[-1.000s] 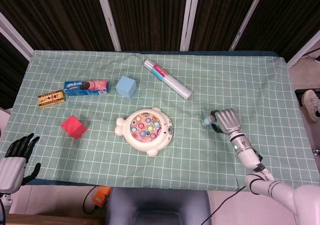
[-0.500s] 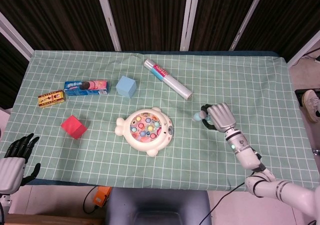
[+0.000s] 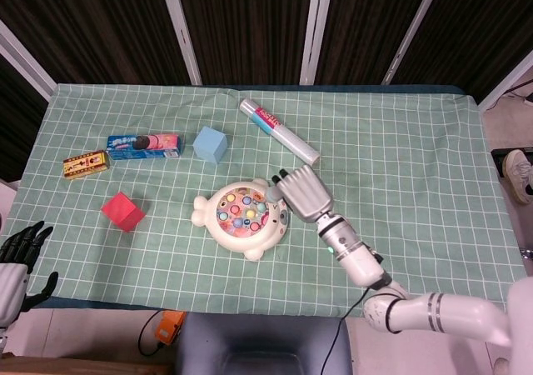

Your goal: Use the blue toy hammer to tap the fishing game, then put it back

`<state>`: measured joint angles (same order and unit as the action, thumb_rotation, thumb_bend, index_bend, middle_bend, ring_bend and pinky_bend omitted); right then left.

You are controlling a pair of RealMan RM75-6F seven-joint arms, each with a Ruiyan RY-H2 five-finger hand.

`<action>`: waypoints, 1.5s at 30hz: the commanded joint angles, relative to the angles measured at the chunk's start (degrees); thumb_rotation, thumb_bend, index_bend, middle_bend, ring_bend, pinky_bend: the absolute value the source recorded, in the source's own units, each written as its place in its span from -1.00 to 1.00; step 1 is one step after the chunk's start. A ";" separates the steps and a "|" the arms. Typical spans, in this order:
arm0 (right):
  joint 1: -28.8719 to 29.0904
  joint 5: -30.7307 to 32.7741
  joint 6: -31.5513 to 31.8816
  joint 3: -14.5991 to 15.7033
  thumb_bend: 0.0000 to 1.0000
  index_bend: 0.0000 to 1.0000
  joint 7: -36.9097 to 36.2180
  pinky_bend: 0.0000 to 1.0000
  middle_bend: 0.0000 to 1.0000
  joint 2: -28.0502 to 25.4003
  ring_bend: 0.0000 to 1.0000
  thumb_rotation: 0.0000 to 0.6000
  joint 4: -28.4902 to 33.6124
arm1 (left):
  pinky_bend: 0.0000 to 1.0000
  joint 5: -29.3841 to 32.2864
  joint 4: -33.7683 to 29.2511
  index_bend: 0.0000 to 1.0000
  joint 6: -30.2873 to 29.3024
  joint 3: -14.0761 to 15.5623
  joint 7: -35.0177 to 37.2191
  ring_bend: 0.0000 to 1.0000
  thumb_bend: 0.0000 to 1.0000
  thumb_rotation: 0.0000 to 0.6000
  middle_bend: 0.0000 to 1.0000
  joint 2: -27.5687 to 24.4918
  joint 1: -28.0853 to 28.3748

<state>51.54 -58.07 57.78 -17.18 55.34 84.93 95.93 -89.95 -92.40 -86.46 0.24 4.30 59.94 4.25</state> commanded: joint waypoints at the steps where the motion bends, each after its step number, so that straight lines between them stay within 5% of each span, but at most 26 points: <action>1: 8.57 12.37 3.42 -1.51 0.09 1.00 12.83 0.82 0.59 6.69 0.75 1.00 2.65 | -0.78 -0.51 0.22 -1.00 -0.27 0.20 0.89 -1.00 -0.17 1.00 -1.00 -0.38 -0.13; 11: 12.54 17.45 5.26 0.94 0.09 1.00 15.98 0.82 0.59 11.76 0.75 1.00 -2.10 | -0.78 -0.73 0.24 -1.00 -0.55 0.32 1.37 -1.00 -0.16 1.00 -1.00 -0.68 -0.34; 45: 17.01 23.68 4.00 5.31 0.09 1.00 11.19 0.82 0.59 14.99 0.75 1.00 -8.83 | -0.78 -0.53 0.31 -1.00 -0.30 0.12 1.81 -1.00 -0.17 1.00 -1.00 -0.84 -0.30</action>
<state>68.51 -34.44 61.76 -11.92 66.48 99.87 87.14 -90.47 -92.10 -86.78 0.35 6.11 59.11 3.94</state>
